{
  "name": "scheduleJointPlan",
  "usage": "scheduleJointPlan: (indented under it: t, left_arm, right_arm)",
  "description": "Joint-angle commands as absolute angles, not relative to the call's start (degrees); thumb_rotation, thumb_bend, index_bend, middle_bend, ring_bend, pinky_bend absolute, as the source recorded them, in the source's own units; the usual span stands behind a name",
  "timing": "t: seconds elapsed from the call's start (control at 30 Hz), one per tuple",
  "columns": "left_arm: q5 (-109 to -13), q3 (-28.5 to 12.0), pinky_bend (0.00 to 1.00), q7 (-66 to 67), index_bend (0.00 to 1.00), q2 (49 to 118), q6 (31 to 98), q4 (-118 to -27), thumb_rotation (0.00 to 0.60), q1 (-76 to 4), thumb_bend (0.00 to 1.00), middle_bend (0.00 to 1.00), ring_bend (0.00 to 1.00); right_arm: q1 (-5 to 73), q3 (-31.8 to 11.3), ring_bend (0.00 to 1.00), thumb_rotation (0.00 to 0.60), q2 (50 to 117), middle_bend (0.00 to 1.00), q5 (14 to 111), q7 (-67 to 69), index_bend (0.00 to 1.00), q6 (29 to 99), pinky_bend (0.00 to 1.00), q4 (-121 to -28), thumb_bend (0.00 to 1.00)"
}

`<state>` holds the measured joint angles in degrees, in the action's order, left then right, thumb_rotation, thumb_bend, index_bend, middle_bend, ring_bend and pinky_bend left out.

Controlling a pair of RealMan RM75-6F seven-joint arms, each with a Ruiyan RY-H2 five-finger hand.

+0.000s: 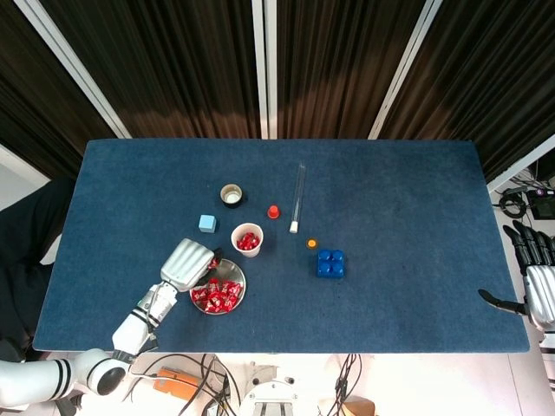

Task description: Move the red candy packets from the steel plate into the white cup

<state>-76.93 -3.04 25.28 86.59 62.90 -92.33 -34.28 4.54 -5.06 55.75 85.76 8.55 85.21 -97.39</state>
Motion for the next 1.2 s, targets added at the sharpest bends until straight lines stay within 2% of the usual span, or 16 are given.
scheduleJointPlan:
  t: [0.03, 0.17, 0.43, 0.73, 0.83, 0.97, 1.2]
  left_arm:
    - [-78.07, -6.25, 0.79, 22.16, 0.59, 84.45, 63.66, -96.0, 0.6, -35.51, 0.39, 0.85, 0.78]
    - [-76.85, -9.62, 0.79, 20.36, 0.59, 84.63, 61.49, -97.57, 0.6, -38.22, 0.38, 0.85, 0.78]
    - [-67.13, -14.81, 0.79, 21.33, 0.59, 87.96, 54.22, -94.63, 0.6, -44.64, 0.37, 0.85, 0.78]
    - [-60.07, -14.79, 0.79, 24.74, 0.55, 89.59, 53.12, -91.92, 0.6, -47.14, 0.34, 0.85, 0.78]
    - [-59.85, -14.45, 0.79, 24.96, 0.52, 89.73, 54.04, -91.82, 0.6, -47.21, 0.26, 0.85, 0.78]
    - [-60.49, -14.19, 0.79, 24.12, 0.41, 89.86, 55.93, -92.18, 0.6, -46.73, 0.17, 0.85, 0.78]
    - [-64.48, -12.93, 0.79, 20.94, 0.39, 86.57, 60.84, -95.33, 0.6, -43.58, 0.12, 0.85, 0.78]
  right_arm:
    - [4.56, -5.04, 0.0, 0.6, 55.8, 0.06, 85.76, 8.68, 0.0, 85.13, 0.09, -97.26, 0.16]
    - [4.57, -5.12, 0.0, 0.6, 55.9, 0.06, 85.59, 8.97, 0.0, 85.1, 0.09, -96.98, 0.16]
    - [4.54, -5.17, 0.0, 0.6, 56.06, 0.06, 85.07, 9.61, 0.0, 84.79, 0.09, -96.22, 0.16]
    - [4.46, -5.2, 0.0, 0.6, 56.26, 0.06, 84.64, 10.19, 0.0, 84.52, 0.09, -95.44, 0.16]
    - [4.6, -5.26, 0.0, 0.6, 56.41, 0.06, 84.6, 10.3, 0.0, 84.32, 0.09, -95.34, 0.16]
    - [4.81, -5.32, 0.0, 0.6, 56.41, 0.06, 84.79, 10.21, 0.0, 84.16, 0.09, -95.41, 0.16]
    - [5.14, -5.63, 0.0, 0.6, 56.21, 0.06, 85.08, 10.03, 0.0, 84.23, 0.09, -95.75, 0.16]
